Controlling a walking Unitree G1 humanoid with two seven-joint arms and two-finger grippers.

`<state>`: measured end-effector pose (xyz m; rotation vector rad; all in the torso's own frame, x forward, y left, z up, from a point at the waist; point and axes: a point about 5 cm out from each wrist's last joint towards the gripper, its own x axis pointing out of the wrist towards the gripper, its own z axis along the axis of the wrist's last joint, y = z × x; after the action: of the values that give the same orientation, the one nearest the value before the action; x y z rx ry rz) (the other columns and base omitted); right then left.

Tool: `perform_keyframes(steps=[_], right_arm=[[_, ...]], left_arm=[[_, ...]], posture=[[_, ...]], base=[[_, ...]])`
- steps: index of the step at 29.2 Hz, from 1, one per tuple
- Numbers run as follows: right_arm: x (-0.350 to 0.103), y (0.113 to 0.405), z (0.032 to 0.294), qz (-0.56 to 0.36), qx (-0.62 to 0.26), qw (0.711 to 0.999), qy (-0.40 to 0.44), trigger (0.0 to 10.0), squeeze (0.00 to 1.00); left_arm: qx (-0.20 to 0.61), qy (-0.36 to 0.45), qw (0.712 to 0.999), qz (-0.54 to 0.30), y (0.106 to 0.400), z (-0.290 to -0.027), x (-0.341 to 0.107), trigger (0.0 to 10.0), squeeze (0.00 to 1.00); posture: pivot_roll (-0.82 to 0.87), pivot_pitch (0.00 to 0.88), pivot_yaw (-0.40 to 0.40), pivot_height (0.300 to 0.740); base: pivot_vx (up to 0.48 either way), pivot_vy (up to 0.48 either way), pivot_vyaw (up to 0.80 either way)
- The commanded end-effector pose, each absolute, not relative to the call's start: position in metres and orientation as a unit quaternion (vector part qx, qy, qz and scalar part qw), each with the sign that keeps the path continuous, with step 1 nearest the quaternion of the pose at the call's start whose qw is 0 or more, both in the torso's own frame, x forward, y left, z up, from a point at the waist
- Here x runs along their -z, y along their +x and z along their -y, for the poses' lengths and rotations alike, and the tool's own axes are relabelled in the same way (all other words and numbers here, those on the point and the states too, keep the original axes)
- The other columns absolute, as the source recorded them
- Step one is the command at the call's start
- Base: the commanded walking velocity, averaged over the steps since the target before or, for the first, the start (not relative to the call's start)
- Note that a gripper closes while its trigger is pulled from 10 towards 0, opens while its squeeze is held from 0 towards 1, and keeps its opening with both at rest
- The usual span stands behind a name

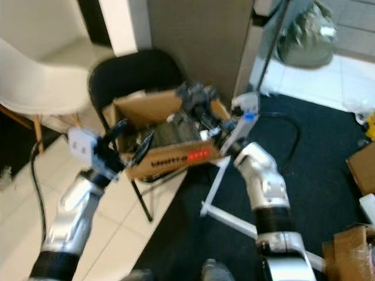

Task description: Picking trash to rubbish bin

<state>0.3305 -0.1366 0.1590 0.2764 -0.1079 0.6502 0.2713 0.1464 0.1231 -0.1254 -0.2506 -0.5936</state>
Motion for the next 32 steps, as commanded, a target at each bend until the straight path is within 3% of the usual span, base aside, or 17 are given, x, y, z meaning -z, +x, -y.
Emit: perform_keyframes(steps=[1,4,32], right_arm=[[-0.159,0.330,0.132,0.054,-0.326,0.933,0.143,10.0,0.00],[-0.159,0.330,0.132,0.054,-0.326,0.933,0.142,10.0,0.00],[-0.157,0.330,0.130,0.048,-0.337,0.932,0.121,10.0,0.00]], left_arm=[[0.306,-0.092,0.941,0.113,0.268,-0.146,-0.121,10.0,0.00],[0.332,-0.135,0.928,0.100,0.260,-0.144,-0.118,10.0,0.00],[0.349,-0.140,0.923,0.075,0.247,-0.152,-0.113,10.0,0.00]], posture=[[0.03,0.000,-0.037,0.740],[0.03,0.000,-0.036,0.740],[0.03,0.000,-0.034,0.740]], base=[[0.341,0.000,0.00],[0.341,0.000,0.00],[0.313,0.000,0.00]])
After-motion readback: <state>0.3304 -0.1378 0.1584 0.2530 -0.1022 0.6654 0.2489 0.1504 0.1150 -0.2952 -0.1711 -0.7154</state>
